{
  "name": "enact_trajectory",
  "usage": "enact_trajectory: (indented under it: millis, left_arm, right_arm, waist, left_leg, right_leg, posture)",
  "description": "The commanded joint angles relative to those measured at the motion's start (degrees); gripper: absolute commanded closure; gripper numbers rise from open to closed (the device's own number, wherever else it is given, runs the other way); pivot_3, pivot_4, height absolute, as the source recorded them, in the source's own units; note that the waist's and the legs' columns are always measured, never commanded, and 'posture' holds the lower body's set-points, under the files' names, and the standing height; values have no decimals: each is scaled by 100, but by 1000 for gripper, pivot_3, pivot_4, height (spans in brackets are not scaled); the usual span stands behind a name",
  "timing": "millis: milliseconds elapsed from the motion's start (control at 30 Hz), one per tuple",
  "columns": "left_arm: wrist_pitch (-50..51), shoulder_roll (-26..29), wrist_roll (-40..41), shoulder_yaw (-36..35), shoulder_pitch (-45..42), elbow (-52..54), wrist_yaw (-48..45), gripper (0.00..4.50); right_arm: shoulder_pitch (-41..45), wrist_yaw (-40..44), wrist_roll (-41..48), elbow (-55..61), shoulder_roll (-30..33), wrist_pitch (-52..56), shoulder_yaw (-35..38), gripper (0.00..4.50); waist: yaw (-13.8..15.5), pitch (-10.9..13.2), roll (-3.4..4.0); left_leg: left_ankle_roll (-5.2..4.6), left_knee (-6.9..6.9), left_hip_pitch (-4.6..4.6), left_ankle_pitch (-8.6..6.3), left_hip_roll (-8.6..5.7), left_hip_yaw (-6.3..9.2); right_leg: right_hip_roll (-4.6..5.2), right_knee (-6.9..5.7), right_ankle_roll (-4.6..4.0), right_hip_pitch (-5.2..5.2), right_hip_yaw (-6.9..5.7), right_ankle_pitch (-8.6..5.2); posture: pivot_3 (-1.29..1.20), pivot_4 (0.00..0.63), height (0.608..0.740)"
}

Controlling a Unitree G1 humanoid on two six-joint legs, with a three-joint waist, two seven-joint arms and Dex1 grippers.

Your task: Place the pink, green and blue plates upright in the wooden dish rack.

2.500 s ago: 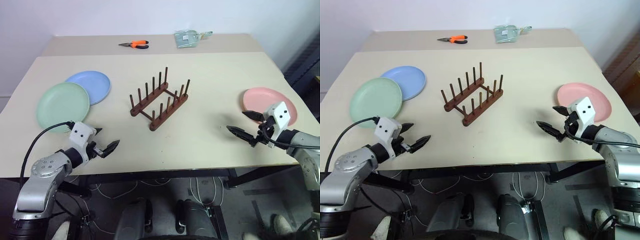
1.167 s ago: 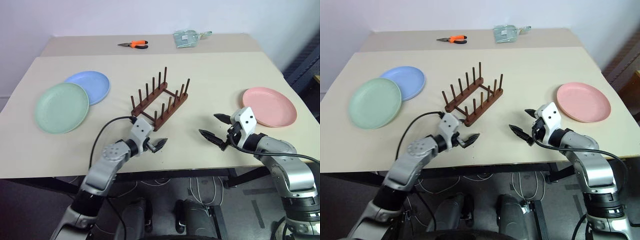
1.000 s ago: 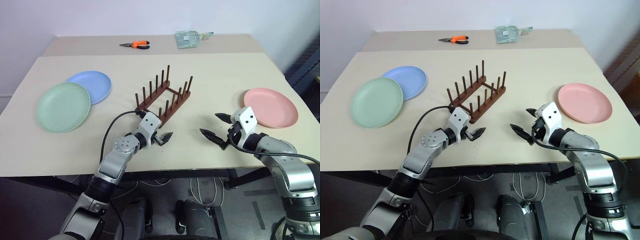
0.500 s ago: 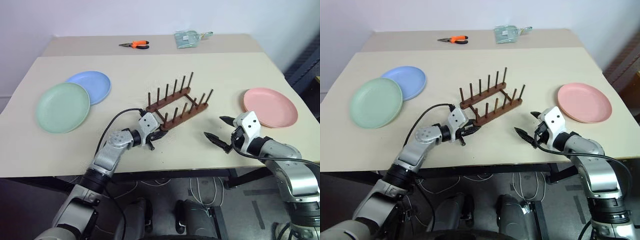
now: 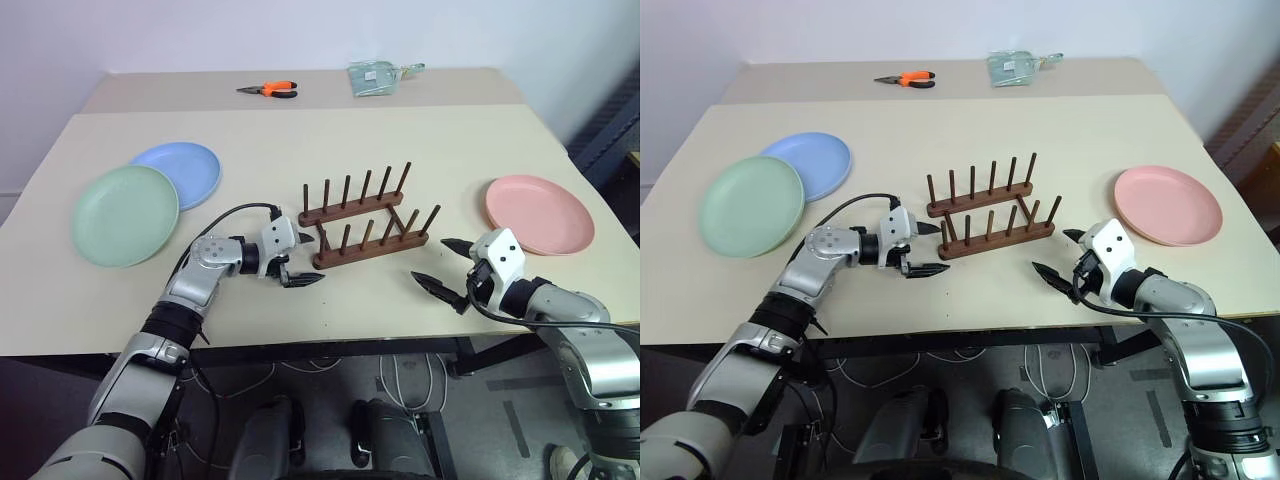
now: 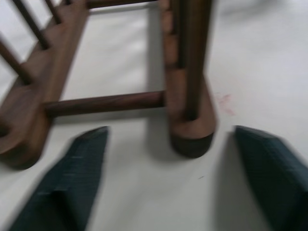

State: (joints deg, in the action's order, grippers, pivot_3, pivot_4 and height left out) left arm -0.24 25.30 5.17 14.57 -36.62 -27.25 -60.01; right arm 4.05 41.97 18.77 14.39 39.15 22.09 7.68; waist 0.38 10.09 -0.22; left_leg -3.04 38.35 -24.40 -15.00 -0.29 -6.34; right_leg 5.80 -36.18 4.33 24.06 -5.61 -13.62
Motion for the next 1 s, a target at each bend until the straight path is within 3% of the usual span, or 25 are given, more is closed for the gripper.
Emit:
enact_trajectory:
  millis: [33,67,167,267,300,333,600,1000]
  left_arm:
    - [985,427,310,-395,553,732,-23,538]
    - [1346,588,516,-513,822,1186,-112,878]
    - [2095,889,855,-510,1469,2442,-222,2329]
    - [2388,797,783,-221,1762,3337,47,3732]
    - [2537,652,641,-67,1744,3509,275,3741]
    - [2365,523,273,153,1724,3589,565,3741]
    - [2528,-163,-882,617,1464,3202,1991,3741]
    - [1686,-741,-1201,220,16,373,3418,3741]
  right_arm:
    - [-3,46,-129,-35,172,-42,55,531]
    - [20,77,-166,-103,200,-31,13,790]
    - [140,94,-293,-360,234,-23,-112,2239]
    - [248,113,-585,-679,290,-158,-325,3812]
    - [321,83,-706,-800,278,-200,-411,4274]
    - [413,58,-838,-922,260,-272,-518,4438]
    - [1327,-394,-1438,-1713,-232,-308,-1066,4438]
    - [3041,-1045,-2068,-4061,-1035,-1185,-1322,4438]
  waist:
    - [-29,0,0]
    - [-93,0,0]
    - [-137,-1,2]
    - [-72,-4,7]
    - [-28,-4,7]
    - [17,-4,7]
    - [28,-7,4]
    - [-99,-7,4]
  left_leg:
    - [0,0,1,0,1,0]
    - [1,0,1,1,2,0]
    - [6,-3,3,3,6,0]
    - [7,-2,5,2,4,0]
    - [5,-2,5,2,1,2]
    - [3,-1,4,0,-1,2]
    - [-1,4,5,-1,-7,2]
    - [2,0,64,0,-2,2]
  right_leg:
    - [0,-1,0,0,0,0]
    - [-1,-2,0,0,1,0]
    - [-3,-4,-1,1,3,-1]
    - [2,-2,-1,-3,4,-1]
    - [5,-2,-1,-4,3,-1]
    - [6,1,0,-6,3,-1]
    - [5,0,2,-11,2,-1]
    - [2,-3,2,-62,2,-1]
  posture:
    - [0,150,740]
    - [0,150,740]
    - [0,150,740]
    - [0,150,740]
    - [0,150,740]
    - [0,150,740]
    - [0,150,740]
    - [0,150,740]
